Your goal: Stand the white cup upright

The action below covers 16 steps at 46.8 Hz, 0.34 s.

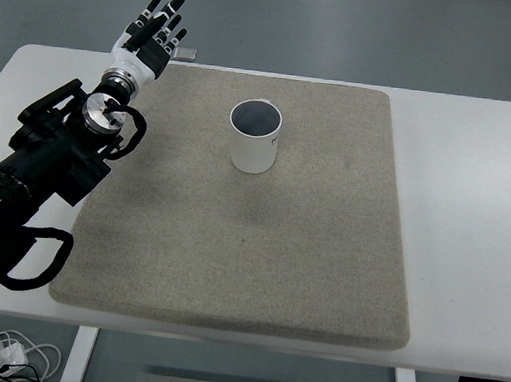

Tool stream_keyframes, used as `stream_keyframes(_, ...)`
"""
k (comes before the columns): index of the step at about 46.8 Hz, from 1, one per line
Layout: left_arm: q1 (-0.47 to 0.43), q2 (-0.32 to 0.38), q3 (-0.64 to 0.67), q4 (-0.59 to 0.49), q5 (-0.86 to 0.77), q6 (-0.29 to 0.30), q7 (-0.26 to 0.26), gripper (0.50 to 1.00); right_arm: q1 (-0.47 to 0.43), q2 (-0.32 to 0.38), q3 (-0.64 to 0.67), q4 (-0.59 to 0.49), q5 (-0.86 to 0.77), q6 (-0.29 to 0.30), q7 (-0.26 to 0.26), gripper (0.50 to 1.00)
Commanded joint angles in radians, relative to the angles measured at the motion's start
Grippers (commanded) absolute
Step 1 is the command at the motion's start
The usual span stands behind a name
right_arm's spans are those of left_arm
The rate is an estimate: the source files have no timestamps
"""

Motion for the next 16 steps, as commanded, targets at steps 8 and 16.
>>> stream_keyframes(8,0.000,0.000,0.000,0.002,-0.002,-0.001,0.000,0.994,0.000,0.000,0.014,0.000,0.010,0.001,0.000,0.952)
stream_keyframes(16,0.000,-0.001,0.001,0.000,-0.002,-0.003,0.000,0.994,0.003,0.000,0.016,-0.002,0.010,0.000,0.002,0.952)
